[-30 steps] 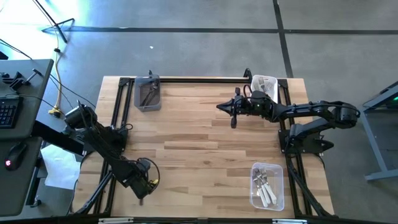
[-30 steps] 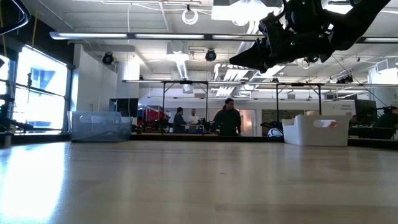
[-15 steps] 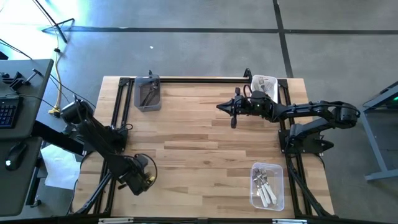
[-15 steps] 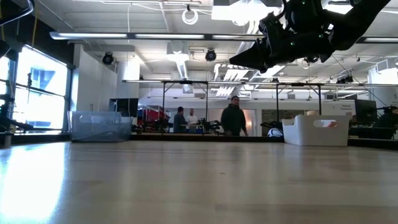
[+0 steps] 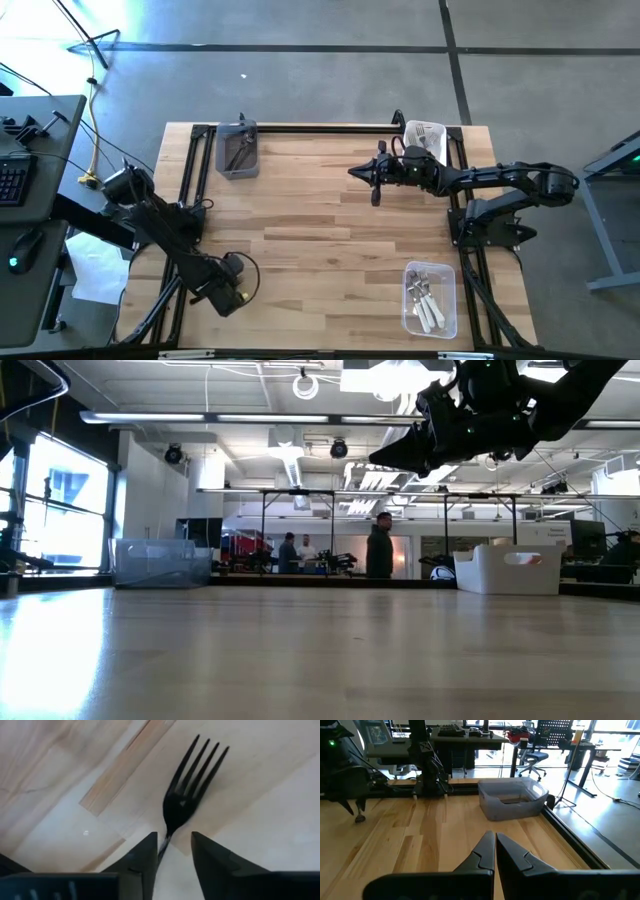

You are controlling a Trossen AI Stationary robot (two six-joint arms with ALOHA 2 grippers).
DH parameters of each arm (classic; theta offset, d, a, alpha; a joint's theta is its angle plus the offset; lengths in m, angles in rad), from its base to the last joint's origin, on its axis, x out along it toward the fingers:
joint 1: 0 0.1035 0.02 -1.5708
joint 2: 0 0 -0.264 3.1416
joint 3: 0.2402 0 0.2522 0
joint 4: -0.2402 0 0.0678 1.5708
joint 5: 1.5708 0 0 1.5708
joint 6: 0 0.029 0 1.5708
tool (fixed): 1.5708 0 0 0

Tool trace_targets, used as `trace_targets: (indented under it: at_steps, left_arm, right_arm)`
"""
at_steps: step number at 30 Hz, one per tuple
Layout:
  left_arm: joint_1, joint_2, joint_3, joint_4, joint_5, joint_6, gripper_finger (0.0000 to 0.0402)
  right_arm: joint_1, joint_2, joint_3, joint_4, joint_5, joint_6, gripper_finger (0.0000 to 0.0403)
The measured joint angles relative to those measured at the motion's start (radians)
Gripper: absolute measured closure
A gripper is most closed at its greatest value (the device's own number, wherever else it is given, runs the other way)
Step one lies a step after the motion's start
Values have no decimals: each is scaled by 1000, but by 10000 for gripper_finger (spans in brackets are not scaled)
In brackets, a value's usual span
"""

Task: Sort silverware by color (type)
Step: Put the black fork into the black bin

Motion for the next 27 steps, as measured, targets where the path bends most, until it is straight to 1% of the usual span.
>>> trace_targets:
  at_steps: [2, 5, 9, 13, 18, 22, 24, 27]
  left_arm:
    - [0, 12, 0, 0, 0, 11, 283]
    - [-6, 21, 0, -1, 0, 31, 276]
    - [-21, 35, 0, -2, 24, 61, 278]
    - [-42, 56, 0, -1, 58, 101, 288]
    - [-60, 100, 5, -2, 65, 164, 308]
    - [-51, 119, 7, -1, 89, 214, 328]
    - [-31, 115, 6, -4, 101, 246, 346]
    - [16, 89, 1, -16, 113, 298, 383]
  right_arm:
    - [0, 0, 0, 0, 0, 0, 403]
    - [0, 0, 0, 0, 0, 0, 403]
    - [0, 0, 0, 0, 0, 0, 403]
    - [0, 0, 0, -1, 0, 0, 403]
    - [0, 0, 0, -12, 0, 0, 403]
    - [0, 0, 0, -14, 0, 0, 403]
    - [0, 0, 0, -14, 0, 4, 403]
    - [0, 0, 0, -14, 0, 8, 403]
